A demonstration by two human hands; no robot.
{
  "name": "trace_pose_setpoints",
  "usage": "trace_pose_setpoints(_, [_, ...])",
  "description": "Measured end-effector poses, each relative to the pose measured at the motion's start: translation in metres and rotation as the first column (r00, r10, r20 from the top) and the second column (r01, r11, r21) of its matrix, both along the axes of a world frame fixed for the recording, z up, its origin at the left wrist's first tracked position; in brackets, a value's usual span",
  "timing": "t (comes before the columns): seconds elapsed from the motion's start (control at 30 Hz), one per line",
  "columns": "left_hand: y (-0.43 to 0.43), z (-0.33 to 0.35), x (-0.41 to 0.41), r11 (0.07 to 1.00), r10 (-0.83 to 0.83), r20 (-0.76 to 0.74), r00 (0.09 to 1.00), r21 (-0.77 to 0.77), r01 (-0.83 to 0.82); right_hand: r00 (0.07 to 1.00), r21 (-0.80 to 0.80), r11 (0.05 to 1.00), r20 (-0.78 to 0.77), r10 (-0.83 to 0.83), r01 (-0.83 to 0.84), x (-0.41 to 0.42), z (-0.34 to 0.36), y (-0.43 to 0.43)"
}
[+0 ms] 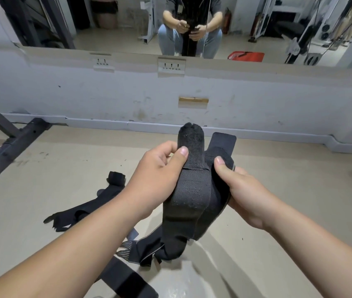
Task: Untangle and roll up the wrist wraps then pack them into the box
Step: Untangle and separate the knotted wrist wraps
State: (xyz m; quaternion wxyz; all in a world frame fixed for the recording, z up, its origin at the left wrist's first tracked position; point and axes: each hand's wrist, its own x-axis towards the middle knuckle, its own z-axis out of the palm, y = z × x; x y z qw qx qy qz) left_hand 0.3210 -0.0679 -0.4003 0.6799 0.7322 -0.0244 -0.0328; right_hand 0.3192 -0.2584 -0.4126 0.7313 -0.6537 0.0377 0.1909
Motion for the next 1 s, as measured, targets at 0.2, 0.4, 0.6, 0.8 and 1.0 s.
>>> trace_pose_setpoints(0.2, [-0.007,0.001,-0.006,0.99,-0.104,-0.095,0.99,-0.106,0.094,0.999,0.021,1.0,0.053,0.014,-0.015,-0.001,-0.004,0.006])
trace_pose_setpoints(0.4, [-0.011,0.008,-0.013,0.992,-0.125,-0.106,0.987,-0.046,0.12,0.997,0.036,0.998,0.054,0.053,-0.055,-0.005,-0.002,0.007])
trace_pose_setpoints(0.6, [-0.012,0.008,-0.011,0.993,-0.117,-0.1,0.988,-0.037,0.114,0.998,0.073,0.997,0.067,0.021,-0.026,-0.002,0.001,0.005])
trace_pose_setpoints(0.8, [-0.008,0.004,-0.007,0.984,-0.111,-0.071,0.991,-0.146,0.1,0.999,0.109,0.993,0.011,0.053,-0.054,0.0,-0.003,0.003])
trace_pose_setpoints(1.0, [-0.005,0.002,-0.007,0.993,-0.094,-0.042,0.995,-0.071,0.091,0.996,0.068,0.997,0.086,-0.033,0.027,0.002,-0.002,0.001])
